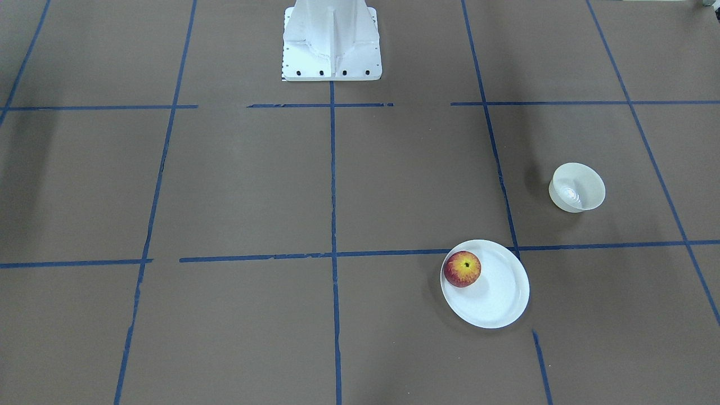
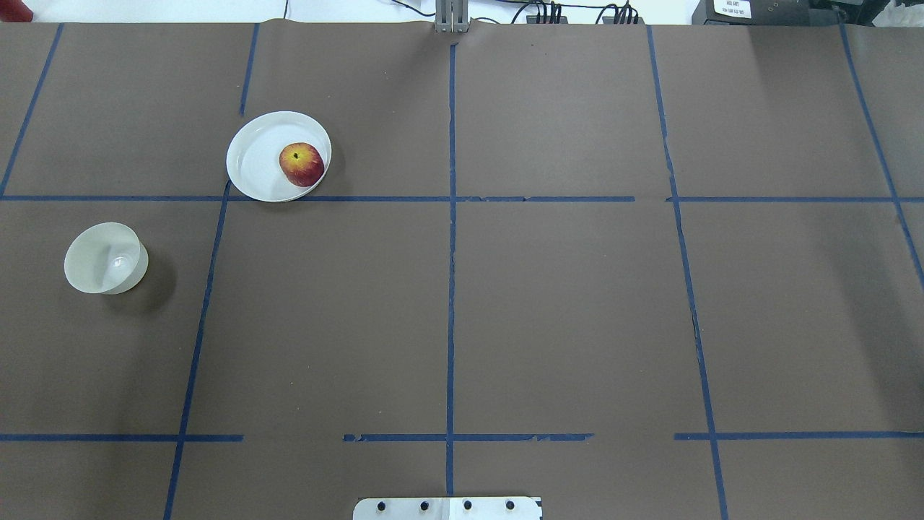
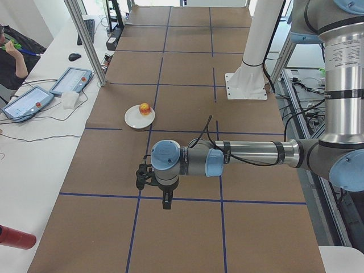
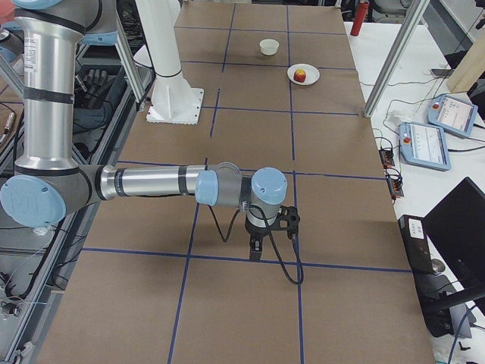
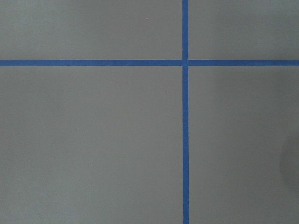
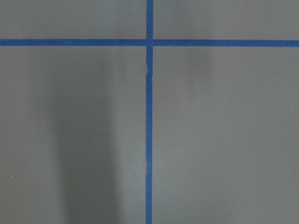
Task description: Move apple from plate to bowl
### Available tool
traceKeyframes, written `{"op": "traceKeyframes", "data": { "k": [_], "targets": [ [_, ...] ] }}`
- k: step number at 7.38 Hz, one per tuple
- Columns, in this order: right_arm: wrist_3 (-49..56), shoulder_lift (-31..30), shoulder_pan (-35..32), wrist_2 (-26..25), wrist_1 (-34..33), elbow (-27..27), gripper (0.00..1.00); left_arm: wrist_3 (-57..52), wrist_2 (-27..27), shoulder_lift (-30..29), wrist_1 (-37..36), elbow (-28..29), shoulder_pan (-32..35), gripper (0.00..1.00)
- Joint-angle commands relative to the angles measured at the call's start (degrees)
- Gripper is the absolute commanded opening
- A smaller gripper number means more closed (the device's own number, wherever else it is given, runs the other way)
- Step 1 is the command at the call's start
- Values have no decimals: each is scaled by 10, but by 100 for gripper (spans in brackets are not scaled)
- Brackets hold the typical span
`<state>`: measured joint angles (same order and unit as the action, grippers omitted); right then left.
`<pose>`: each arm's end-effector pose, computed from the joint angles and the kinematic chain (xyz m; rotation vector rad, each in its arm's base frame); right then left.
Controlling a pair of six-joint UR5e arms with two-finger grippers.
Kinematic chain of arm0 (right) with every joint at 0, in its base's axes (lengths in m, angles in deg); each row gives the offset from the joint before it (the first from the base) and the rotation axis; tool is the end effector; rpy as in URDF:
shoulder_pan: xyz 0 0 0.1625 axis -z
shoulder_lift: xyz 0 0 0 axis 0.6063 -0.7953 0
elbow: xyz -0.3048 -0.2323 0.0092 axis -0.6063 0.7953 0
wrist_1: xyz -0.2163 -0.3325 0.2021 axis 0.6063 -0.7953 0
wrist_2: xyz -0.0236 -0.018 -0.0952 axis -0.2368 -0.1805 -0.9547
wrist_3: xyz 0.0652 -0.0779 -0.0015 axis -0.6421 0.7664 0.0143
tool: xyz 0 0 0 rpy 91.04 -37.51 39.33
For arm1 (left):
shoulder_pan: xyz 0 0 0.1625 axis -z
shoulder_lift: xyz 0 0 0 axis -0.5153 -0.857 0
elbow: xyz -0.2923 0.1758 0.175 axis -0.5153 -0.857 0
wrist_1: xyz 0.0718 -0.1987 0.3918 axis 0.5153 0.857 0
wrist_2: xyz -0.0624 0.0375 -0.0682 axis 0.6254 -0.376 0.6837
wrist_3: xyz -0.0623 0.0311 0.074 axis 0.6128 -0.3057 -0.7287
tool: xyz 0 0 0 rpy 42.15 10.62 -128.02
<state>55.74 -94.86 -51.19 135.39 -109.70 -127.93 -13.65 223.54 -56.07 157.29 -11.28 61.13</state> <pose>0.0520 -0.4776 0.5905 -0.0694 -0.7433 -0.0145 -0.0774 -0.4786 0.6099 0.0494 0.8126 -0.0029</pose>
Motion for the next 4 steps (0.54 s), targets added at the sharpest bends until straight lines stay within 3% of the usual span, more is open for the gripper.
{"op": "traceKeyframes", "data": {
  "k": [1,4],
  "targets": [
    [0,0,0,0,0,0,100,0,-1,-4,1,1,0,100],
    [0,0,0,0,0,0,100,31,-2,-66,-3,-13,-19,100]
  ]
}}
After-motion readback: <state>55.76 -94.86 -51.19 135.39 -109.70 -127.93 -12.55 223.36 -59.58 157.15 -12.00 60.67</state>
